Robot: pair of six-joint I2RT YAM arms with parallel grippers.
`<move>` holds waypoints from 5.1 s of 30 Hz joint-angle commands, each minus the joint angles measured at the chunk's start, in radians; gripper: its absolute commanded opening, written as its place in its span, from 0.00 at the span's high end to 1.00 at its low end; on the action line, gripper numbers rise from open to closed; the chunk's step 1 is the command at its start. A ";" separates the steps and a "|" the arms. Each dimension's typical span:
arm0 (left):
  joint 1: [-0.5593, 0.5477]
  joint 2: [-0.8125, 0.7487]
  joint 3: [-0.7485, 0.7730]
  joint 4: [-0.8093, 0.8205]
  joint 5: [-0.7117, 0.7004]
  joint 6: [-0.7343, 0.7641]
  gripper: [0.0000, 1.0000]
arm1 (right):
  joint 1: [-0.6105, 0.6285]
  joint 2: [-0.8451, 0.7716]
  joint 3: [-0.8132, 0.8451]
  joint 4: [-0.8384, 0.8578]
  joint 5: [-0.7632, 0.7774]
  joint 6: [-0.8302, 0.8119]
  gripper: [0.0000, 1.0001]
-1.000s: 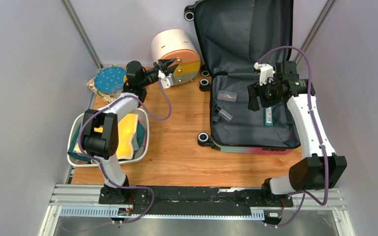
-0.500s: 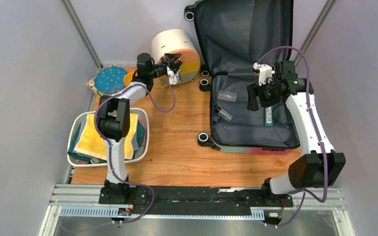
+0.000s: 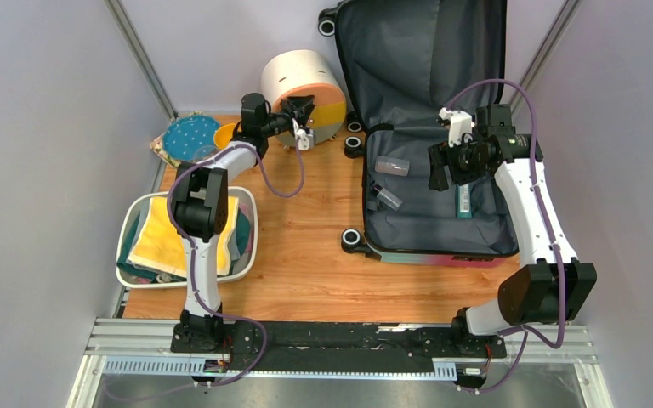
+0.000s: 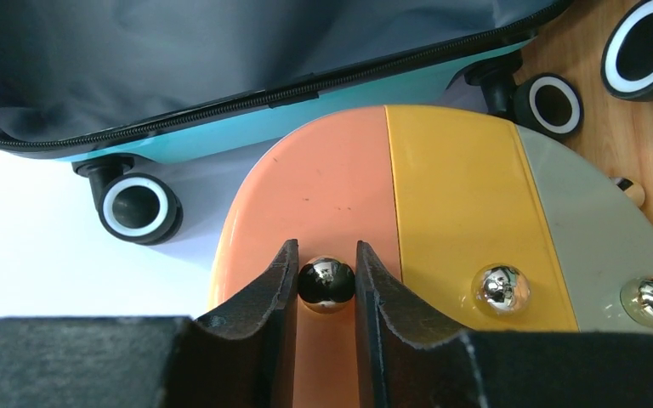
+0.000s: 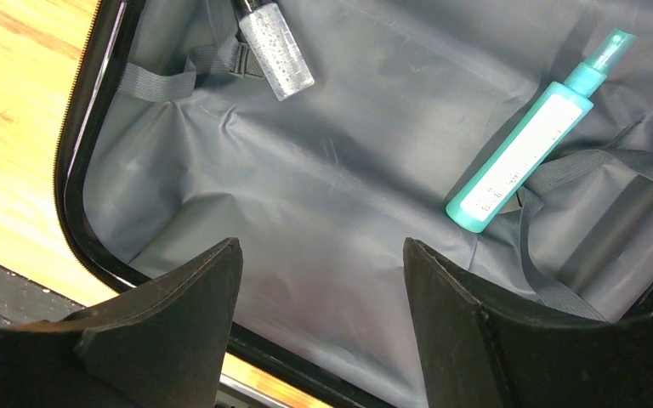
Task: Open, take out, and arrange the luggage
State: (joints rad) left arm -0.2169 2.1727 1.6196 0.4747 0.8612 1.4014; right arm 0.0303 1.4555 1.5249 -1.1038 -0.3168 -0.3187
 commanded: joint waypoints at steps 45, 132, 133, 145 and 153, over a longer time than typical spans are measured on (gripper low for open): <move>-0.065 -0.714 -0.761 -0.142 0.239 -0.345 0.23 | 0.066 0.201 0.087 0.178 -0.084 0.001 0.35; 0.221 -0.910 -0.823 0.038 -0.171 -1.688 0.32 | 0.560 0.665 0.828 0.697 0.301 -0.550 0.38; 0.185 -0.897 -0.808 0.042 -0.177 -1.678 0.34 | 0.557 0.630 0.819 0.699 0.308 -0.542 0.36; -0.019 -0.588 -0.610 0.146 -0.389 -1.613 0.59 | 0.444 0.277 0.502 0.639 0.429 -0.264 0.15; -0.087 -0.403 -0.454 0.231 -0.606 -1.633 0.53 | 0.359 0.083 0.278 0.564 0.410 -0.151 0.14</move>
State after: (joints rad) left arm -0.2878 1.7172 1.0801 0.5995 0.4091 -0.2291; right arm 0.4107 1.5970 1.8702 -0.4881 0.0879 -0.5690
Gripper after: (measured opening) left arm 0.467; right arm 0.861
